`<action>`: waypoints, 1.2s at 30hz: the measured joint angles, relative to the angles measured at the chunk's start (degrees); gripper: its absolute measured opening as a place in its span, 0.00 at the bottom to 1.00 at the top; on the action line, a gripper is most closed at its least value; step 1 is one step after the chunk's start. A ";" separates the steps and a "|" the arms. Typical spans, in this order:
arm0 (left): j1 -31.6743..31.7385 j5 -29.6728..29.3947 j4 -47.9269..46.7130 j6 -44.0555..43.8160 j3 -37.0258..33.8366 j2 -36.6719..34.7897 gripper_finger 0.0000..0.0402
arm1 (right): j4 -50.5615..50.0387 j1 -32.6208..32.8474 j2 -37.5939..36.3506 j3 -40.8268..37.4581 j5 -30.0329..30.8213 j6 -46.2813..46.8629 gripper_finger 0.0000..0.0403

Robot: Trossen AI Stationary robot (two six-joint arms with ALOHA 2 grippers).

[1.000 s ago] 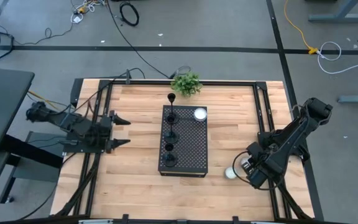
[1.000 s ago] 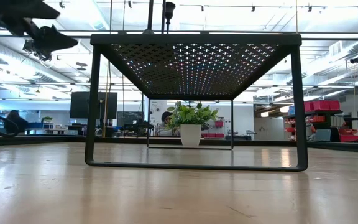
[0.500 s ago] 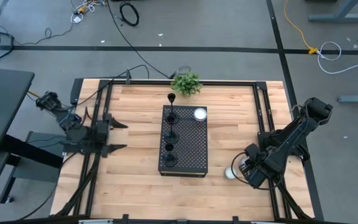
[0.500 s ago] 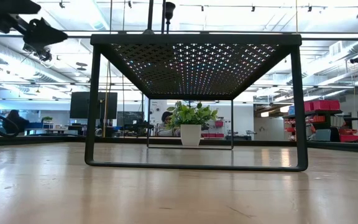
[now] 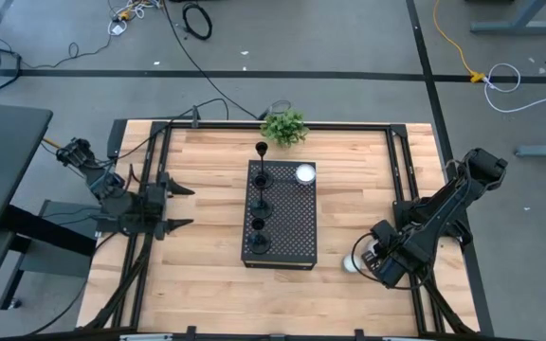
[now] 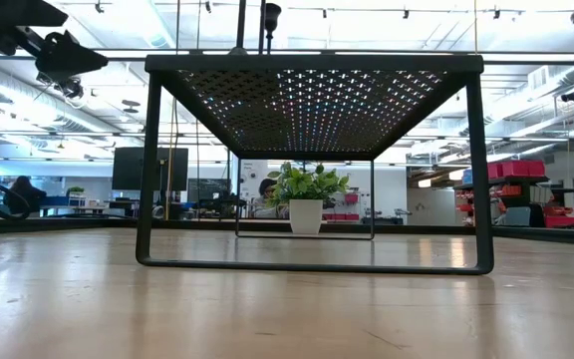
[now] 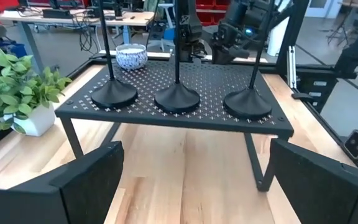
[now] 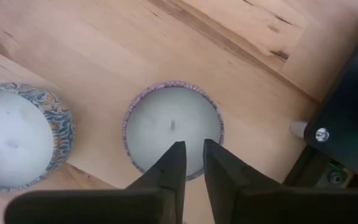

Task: Pick & Place candle stick holders
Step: Put the pink scented candle on the shelf aligned with the other scented candle

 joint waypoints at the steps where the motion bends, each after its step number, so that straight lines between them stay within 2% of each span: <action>1: 0.00 0.11 -0.30 -0.13 0.00 0.00 0.99 | 0.04 0.00 0.00 0.00 -0.02 0.02 0.14; 9: 0.02 0.39 -0.43 -3.82 0.00 0.00 0.99 | 0.89 0.04 -0.02 -0.24 -0.04 0.41 0.14; 15: 0.02 2.22 -0.59 -4.35 0.00 0.00 0.99 | 4.17 -0.14 -0.02 -3.94 -3.02 1.26 0.14; 22: 0.03 2.22 -0.54 -4.35 0.00 0.00 0.99 | 4.16 -0.39 -0.02 -2.48 -3.17 -2.84 0.14; 29: 0.03 2.23 -0.50 -5.13 0.00 0.00 0.99 | -1.64 -0.39 -0.02 -1.40 -4.75 -1.34 0.14; 36: 0.02 2.25 -0.52 -5.52 0.00 0.00 0.99 | -2.43 -0.39 -0.02 -1.38 -5.11 -0.70 0.14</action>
